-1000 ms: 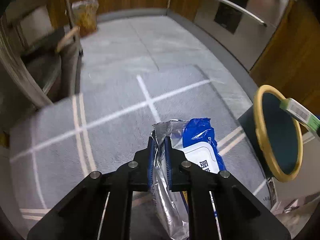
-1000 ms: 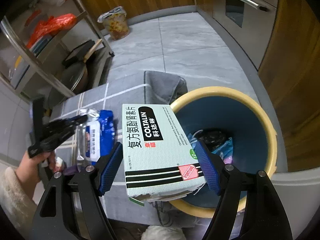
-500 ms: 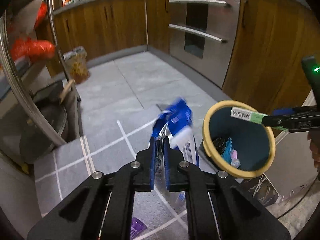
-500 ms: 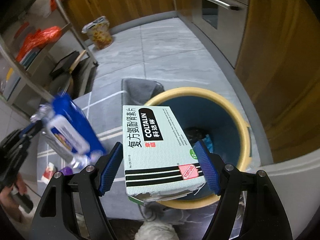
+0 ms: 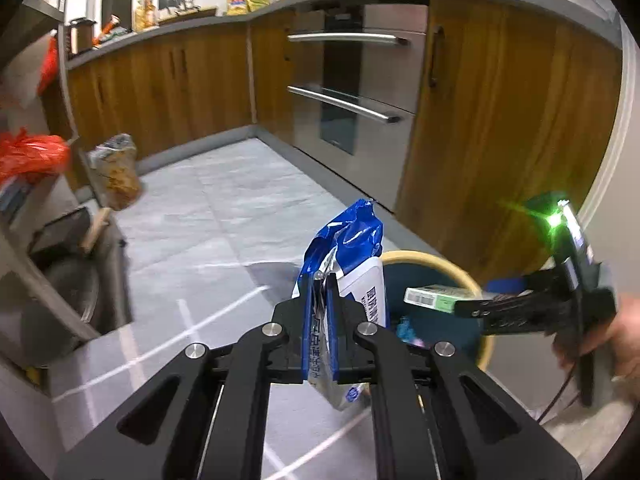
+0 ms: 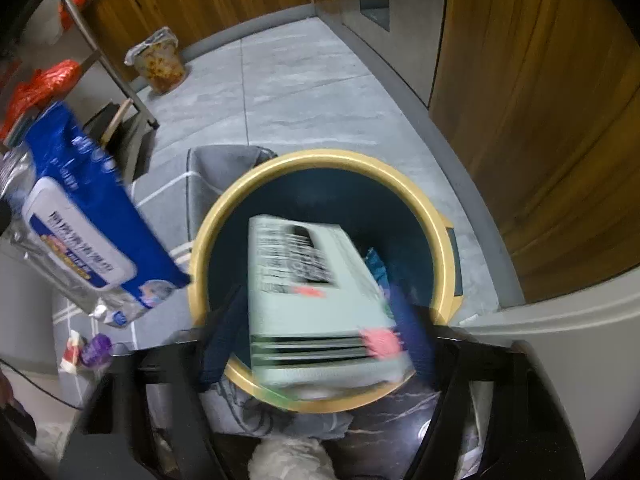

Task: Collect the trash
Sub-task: 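Open both grippers to drop the box and wipes pack into the bin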

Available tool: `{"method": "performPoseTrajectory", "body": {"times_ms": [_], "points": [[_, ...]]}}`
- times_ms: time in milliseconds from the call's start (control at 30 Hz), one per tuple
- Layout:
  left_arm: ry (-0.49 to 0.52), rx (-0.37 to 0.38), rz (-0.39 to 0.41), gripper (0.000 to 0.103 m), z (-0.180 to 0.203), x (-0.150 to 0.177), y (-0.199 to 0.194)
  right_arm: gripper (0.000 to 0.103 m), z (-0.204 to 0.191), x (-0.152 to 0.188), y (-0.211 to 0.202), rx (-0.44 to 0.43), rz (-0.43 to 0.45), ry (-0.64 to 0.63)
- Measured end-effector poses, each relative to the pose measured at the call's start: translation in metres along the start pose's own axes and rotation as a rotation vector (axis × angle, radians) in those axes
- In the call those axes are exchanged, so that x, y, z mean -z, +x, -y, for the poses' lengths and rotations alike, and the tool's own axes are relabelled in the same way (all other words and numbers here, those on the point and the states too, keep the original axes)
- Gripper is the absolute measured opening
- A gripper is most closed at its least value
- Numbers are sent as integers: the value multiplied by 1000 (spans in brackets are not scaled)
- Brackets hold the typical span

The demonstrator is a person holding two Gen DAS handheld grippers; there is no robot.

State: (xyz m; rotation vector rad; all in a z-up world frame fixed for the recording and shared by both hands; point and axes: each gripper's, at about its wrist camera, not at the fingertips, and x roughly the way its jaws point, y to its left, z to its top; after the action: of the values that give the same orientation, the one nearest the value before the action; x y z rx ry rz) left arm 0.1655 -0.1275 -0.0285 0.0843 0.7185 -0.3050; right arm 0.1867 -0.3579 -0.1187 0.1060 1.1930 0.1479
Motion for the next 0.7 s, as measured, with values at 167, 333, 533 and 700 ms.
{"method": "performPoseTrajectory", "body": {"times_ms": [167,333,533,700], "points": [[113,12,-30,6,46,-13,34,33,4,3,18,68,-58,-30],[150,23,-77,6,70,-16,63,33,14,0,12,39,-39,26],[205,3,-107,6,81,-12,81,33,16,-1,12,21,-42,42],[212,-19,-116,9,83,-14,88,33,16,-3,13,17,-41,45]]}}
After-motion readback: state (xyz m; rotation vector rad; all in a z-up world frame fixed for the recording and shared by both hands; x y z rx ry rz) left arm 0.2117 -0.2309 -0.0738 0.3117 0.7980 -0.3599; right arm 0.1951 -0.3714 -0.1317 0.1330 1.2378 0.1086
